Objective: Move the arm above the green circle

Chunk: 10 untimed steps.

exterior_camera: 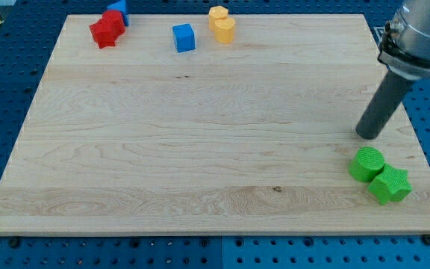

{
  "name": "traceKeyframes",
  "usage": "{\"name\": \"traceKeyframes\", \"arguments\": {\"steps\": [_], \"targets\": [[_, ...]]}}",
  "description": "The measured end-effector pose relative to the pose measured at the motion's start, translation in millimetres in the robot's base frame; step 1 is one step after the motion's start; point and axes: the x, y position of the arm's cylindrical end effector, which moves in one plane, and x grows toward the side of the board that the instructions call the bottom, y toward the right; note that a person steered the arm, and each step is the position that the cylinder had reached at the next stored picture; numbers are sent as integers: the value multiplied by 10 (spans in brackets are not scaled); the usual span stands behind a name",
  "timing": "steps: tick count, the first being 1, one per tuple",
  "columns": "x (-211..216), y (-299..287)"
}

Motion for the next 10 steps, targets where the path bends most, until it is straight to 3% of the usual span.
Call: {"name": "traceKeyframes", "arguments": {"steps": [6,10], "targets": [[-206,-122],[-94,-122]]}}
